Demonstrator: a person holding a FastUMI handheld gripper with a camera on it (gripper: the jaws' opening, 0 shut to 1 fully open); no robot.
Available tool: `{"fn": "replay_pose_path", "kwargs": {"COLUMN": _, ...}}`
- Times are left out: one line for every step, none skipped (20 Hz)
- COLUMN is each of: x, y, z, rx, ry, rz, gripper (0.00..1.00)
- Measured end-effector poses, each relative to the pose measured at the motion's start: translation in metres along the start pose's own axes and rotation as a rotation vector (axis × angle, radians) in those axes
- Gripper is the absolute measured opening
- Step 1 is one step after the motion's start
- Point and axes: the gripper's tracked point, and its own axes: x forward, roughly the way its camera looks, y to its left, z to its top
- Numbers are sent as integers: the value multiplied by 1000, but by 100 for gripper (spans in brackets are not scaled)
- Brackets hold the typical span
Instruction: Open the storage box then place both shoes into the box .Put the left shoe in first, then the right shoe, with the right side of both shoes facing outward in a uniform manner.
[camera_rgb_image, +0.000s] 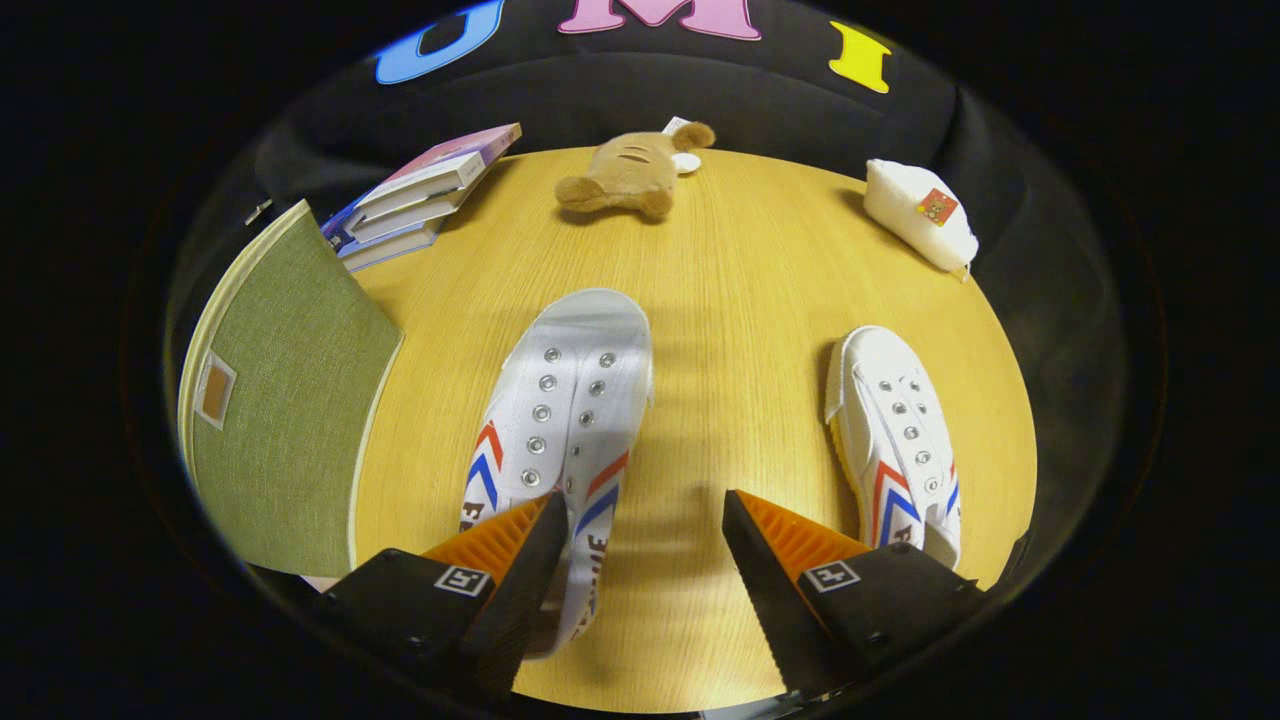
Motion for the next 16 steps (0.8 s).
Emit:
{"fn": "replay_pose_path", "kwargs": {"x": -1, "y": 3, "z": 1, "rx": -6, "ry": -4, "rz": 19, "gripper": 86}}
{"fn": "replay_pose_path", "kwargs": {"x": 0, "y": 9, "z": 0, "rx": -19, "ry": -13, "rz": 46, "gripper": 80}}
{"fn": "replay_pose_path", "kwargs": {"x": 0, "y": 15, "z": 0, "rx": -22, "ry": -20, "rz": 78, "gripper": 65}}
{"fn": "replay_pose_path", "kwargs": {"x": 0, "y": 21, "z": -2, "rx": -7, "ry": -20, "rz": 101, "gripper": 56}}
{"fn": "replay_pose_path", "kwargs": {"x": 0, "y": 19, "z": -2, "rx": 12, "ry": -16, "rz": 99, "gripper": 35}}
{"fn": "replay_pose_path", "kwargs": {"x": 2, "y": 18, "z": -3, "rx": 35, "ry": -9, "rz": 103, "gripper": 30}}
{"fn": "replay_pose_path", "kwargs": {"x": -1, "y": 18, "z": -2, "rx": 69, "ry": 3, "rz": 107, "gripper": 28}}
{"fn": "replay_pose_path", "kwargs": {"x": 0, "y": 15, "z": 0, "rx": 113, "ry": -1, "rz": 106, "gripper": 24}}
{"fn": "replay_pose_path", "kwargs": {"x": 1, "y": 15, "z": -1, "rx": 150, "ry": 1, "rz": 113, "gripper": 12}}
{"fn": "replay_pose_path", "kwargs": {"x": -2, "y": 14, "z": -1, "rx": 167, "ry": -10, "rz": 125, "gripper": 9}}
{"fn": "replay_pose_path", "kwargs": {"x": -1, "y": 15, "z": -1, "rx": 165, "ry": -10, "rz": 133, "gripper": 6}}
{"fn": "replay_pose_path", "kwargs": {"x": -3, "y": 15, "z": 1, "rx": 168, "ry": -19, "rz": 137, "gripper": 6}}
{"fn": "replay_pose_path", "kwargs": {"x": -6, "y": 18, "z": 3, "rx": 176, "ry": -32, "rz": 147, "gripper": 6}}
{"fn": "replay_pose_path", "kwargs": {"x": -11, "y": 20, "z": 8, "rx": 185, "ry": -51, "rz": 152, "gripper": 6}}
{"fn": "replay_pose_path", "kwargs": {"x": -18, "y": 22, "z": 11, "rx": 184, "ry": -63, "rz": 151, "gripper": 5}}
{"fn": "replay_pose_path", "kwargs": {"x": -25, "y": 24, "z": 14, "rx": 182, "ry": -72, "rz": 162, "gripper": 6}}
